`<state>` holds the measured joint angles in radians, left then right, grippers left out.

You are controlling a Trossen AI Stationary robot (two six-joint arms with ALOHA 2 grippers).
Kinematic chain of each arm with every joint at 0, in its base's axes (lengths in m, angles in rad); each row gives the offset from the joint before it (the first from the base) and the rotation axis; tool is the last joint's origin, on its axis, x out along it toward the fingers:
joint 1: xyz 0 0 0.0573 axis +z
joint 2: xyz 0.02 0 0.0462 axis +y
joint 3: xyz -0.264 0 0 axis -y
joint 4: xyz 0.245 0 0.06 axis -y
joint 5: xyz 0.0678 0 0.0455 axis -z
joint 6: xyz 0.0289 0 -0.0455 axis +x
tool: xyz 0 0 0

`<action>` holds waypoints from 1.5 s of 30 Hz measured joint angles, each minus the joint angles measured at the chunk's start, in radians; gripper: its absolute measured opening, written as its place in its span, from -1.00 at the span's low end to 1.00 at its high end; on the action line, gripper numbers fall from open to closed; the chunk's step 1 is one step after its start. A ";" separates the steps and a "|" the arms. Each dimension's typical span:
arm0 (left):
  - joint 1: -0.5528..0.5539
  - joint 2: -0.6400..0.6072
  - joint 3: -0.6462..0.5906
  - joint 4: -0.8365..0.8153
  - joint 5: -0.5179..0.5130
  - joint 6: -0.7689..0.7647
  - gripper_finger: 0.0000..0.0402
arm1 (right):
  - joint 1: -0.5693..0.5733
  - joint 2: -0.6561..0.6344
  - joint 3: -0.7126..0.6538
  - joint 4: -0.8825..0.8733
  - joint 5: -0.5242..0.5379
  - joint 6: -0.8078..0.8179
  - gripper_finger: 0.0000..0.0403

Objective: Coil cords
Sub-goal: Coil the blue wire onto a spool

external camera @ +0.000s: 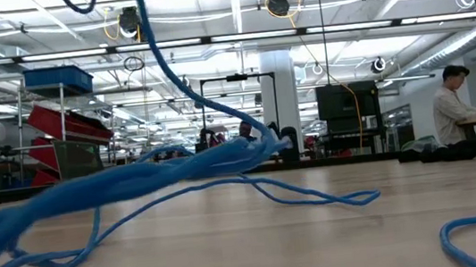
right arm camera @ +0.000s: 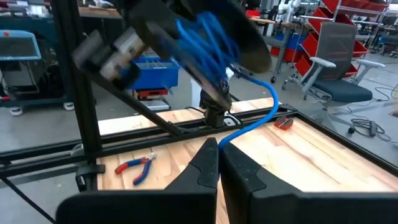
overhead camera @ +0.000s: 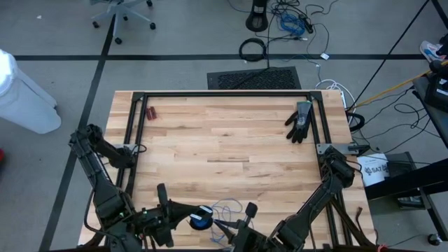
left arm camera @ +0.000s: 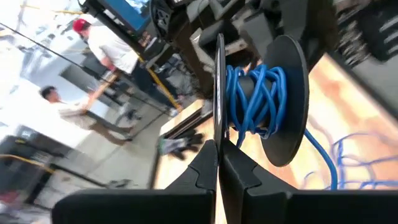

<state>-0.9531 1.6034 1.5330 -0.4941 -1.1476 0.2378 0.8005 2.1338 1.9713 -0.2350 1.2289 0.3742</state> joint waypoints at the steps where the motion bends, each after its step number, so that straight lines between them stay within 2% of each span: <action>1: 0.000 0.006 0.000 -0.008 -0.009 0.018 -0.97 | 0.000 0.000 0.000 0.012 0.000 -0.009 -1.00; 4: 0.005 0.033 0.000 -0.021 -0.024 0.086 -0.97 | 0.000 0.000 0.000 0.053 -0.001 -0.041 -1.00; 8: 0.018 0.055 0.000 -0.014 -0.100 0.157 -0.97 | 0.006 0.000 0.000 0.062 -0.004 -0.046 -1.00; 11: 0.032 0.060 -0.001 -0.011 -0.155 0.164 -0.97 | 0.006 0.000 0.000 0.071 -0.004 -0.046 -1.00; 17: 0.046 0.060 -0.001 0.000 -0.193 0.161 -0.97 | 0.006 0.000 0.000 0.118 0.002 -0.076 -1.00; 29: 0.090 0.075 -0.001 0.069 -0.201 0.162 -0.97 | -0.034 0.001 0.000 0.324 -0.009 -0.266 -1.00; 45: 0.116 0.084 -0.001 0.205 -0.198 0.169 -0.97 | -0.082 0.002 0.000 0.329 -0.031 -0.264 -1.00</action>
<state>-0.8371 1.6875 1.5322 -0.2888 -1.3455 0.4065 0.7188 2.1353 1.9713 0.0938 1.1980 0.1104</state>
